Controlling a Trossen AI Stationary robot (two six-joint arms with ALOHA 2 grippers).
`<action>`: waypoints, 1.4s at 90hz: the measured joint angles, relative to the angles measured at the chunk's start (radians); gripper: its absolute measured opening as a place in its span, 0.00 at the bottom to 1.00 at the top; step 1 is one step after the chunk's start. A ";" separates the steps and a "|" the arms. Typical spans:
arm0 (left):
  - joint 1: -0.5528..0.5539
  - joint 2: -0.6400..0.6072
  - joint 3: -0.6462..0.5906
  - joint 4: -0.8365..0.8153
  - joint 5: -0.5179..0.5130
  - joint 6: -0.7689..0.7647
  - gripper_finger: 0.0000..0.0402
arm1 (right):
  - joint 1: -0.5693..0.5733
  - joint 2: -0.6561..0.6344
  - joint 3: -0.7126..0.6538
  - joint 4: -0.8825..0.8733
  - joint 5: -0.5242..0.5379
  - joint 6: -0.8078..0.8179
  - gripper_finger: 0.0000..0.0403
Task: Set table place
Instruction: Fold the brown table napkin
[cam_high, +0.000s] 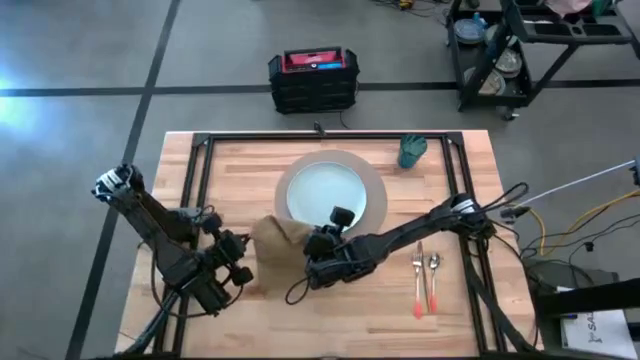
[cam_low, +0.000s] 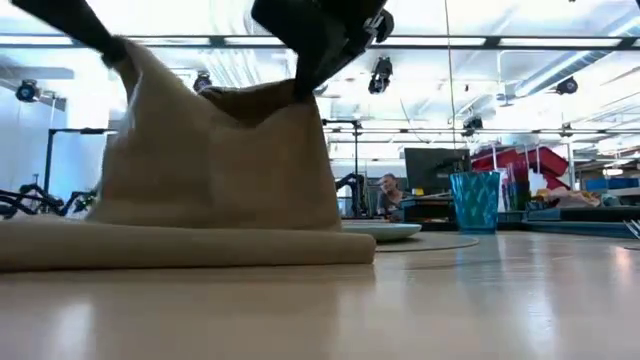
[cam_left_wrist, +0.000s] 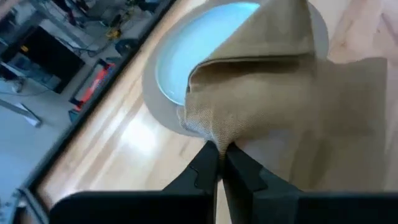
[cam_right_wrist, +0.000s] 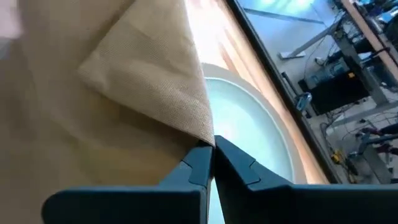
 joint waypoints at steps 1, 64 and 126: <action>0.000 0.000 -0.003 0.008 0.002 0.003 0.00 | 0.002 0.000 0.000 0.000 -0.004 0.001 0.00; -0.031 0.001 0.028 0.402 0.208 0.209 0.00 | 0.064 0.001 -0.072 0.031 -0.192 0.180 0.00; -0.038 0.192 -0.031 0.480 0.283 0.055 0.00 | 0.099 0.001 -0.201 0.213 -0.337 0.193 0.27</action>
